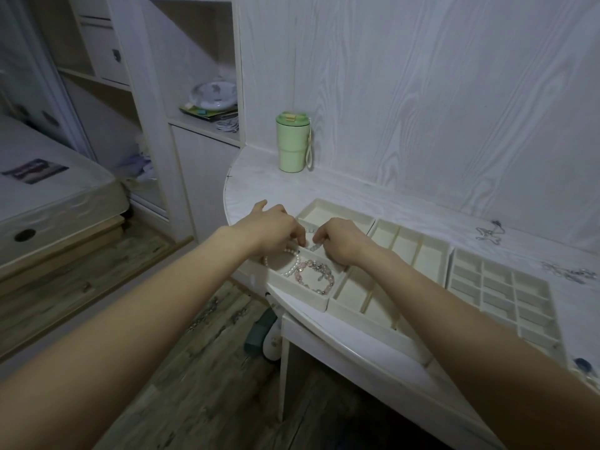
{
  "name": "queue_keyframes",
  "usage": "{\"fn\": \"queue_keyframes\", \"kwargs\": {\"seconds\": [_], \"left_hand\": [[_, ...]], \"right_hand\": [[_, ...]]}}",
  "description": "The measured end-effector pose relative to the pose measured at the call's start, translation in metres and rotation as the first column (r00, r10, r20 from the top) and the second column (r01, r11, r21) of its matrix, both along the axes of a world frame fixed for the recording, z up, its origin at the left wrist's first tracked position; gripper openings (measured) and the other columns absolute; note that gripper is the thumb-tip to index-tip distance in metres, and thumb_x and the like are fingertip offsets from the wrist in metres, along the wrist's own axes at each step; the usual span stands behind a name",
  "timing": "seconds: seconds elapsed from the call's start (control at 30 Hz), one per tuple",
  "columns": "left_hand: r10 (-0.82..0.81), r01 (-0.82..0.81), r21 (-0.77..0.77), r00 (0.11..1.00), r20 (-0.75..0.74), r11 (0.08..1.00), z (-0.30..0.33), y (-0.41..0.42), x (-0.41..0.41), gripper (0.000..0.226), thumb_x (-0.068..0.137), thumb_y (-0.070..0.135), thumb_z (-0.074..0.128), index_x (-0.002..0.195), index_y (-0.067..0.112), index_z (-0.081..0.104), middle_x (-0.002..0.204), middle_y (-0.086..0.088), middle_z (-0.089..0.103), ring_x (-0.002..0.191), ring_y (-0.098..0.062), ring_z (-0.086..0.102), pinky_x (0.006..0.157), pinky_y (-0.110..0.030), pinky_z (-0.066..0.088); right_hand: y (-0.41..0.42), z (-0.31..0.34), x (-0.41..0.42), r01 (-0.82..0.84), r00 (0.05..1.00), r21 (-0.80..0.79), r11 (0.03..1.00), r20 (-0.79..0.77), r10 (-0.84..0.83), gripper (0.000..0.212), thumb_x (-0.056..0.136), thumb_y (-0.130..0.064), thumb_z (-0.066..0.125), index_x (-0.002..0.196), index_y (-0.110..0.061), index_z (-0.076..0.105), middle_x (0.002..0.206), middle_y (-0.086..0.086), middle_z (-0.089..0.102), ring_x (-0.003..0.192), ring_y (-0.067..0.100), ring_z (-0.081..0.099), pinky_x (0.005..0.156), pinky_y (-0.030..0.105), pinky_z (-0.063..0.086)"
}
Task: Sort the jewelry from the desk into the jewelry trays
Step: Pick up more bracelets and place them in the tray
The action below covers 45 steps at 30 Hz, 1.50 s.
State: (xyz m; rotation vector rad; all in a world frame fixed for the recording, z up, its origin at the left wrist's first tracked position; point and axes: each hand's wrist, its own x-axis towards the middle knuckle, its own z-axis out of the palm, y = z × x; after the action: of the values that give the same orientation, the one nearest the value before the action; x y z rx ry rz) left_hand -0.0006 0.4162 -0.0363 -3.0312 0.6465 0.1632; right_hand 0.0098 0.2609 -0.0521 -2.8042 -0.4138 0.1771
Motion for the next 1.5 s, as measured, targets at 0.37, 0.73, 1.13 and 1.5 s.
{"fn": "queue_keyframes", "kwargs": {"seconds": [0.37,0.73,1.13,1.5], "left_hand": [[0.065,-0.068,0.038,0.995,0.070,0.997,0.001,-0.005,-0.006,0.043,0.094,0.007,0.041,0.135,0.022,0.045,0.129,0.002,0.055,0.129,-0.020,0.034,0.114,-0.050,0.008],[0.051,-0.058,0.086,0.996,0.072,0.995,0.002,-0.009,-0.006,0.041,0.094,0.015,0.047,0.133,0.024,0.048,0.126,-0.004,0.054,0.120,-0.025,0.040,0.098,-0.038,0.029],[0.043,-0.060,0.152,0.992,0.115,0.986,0.000,-0.016,-0.010,0.041,0.091,0.029,0.053,0.132,0.027,0.048,0.128,0.001,0.055,0.124,-0.022,0.038,0.107,-0.044,0.021],[0.035,-0.022,-0.100,0.991,0.133,0.995,0.021,-0.068,-0.020,0.040,0.095,0.022,0.042,0.135,0.025,0.042,0.123,0.003,0.059,0.116,-0.021,0.051,0.091,-0.036,0.037]], "right_hand": [[0.001,0.001,-0.007,0.011,1.000,-0.007,1.000,-0.009,-0.011,0.037,0.087,0.005,0.041,0.118,0.005,0.061,0.123,0.020,0.061,0.115,0.033,0.055,0.096,0.039,0.045],[0.001,0.003,-0.014,0.020,1.000,-0.014,1.000,-0.019,-0.020,0.029,0.086,0.002,0.042,0.104,0.007,0.065,0.104,0.020,0.066,0.099,0.036,0.059,0.084,0.037,0.048],[0.003,0.000,-0.010,0.058,0.998,0.000,0.998,-0.034,-0.058,0.023,0.088,0.003,0.042,0.094,0.003,0.064,0.096,0.018,0.065,0.093,0.035,0.057,0.075,0.033,0.045],[-0.077,0.036,-0.051,0.151,0.984,0.143,0.978,0.068,-0.162,0.038,0.094,-0.004,0.042,0.130,-0.006,0.055,0.138,0.010,0.051,0.128,0.023,0.046,0.102,0.027,0.036]]}}
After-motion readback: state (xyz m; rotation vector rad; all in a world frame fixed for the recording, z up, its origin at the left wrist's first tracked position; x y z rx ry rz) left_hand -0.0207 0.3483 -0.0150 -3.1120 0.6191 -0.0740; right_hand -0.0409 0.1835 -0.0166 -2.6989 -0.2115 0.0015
